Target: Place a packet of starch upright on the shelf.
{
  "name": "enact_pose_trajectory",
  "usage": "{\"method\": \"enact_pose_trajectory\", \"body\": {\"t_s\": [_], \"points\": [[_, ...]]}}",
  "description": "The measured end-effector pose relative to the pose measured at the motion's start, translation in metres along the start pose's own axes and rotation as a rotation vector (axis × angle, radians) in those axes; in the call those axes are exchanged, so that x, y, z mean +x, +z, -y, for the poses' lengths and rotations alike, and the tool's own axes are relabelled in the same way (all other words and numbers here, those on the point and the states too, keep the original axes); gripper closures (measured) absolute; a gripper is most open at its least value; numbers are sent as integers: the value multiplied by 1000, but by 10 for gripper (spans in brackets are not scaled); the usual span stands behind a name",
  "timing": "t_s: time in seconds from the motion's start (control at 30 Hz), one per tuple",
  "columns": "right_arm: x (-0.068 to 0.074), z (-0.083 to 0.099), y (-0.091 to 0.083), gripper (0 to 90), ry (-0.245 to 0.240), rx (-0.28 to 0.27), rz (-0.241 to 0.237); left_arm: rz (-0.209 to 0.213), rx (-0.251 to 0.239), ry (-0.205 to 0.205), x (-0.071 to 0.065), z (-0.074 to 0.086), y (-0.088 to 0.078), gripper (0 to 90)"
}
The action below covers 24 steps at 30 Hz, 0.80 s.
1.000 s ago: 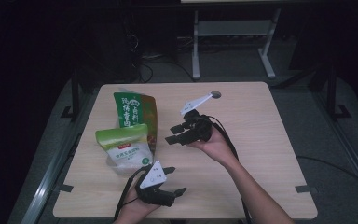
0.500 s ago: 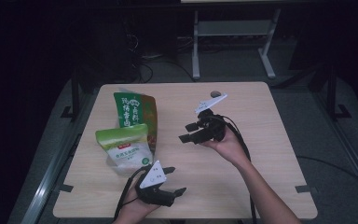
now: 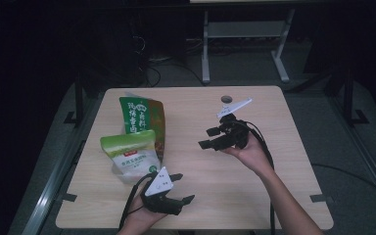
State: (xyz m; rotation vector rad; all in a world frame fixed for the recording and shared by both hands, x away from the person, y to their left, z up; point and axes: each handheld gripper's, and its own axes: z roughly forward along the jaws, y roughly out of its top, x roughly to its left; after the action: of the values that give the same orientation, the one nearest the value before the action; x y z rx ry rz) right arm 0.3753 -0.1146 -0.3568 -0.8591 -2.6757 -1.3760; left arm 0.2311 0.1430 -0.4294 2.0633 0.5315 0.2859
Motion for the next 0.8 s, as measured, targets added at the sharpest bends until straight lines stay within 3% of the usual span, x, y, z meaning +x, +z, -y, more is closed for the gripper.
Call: {"method": "enact_pose_trajectory", "body": {"t_s": [0.8], "points": [[-17, 42, -33, 292, 80, -9, 78, -11, 7, 10, 3, -1, -2, 251]]}}
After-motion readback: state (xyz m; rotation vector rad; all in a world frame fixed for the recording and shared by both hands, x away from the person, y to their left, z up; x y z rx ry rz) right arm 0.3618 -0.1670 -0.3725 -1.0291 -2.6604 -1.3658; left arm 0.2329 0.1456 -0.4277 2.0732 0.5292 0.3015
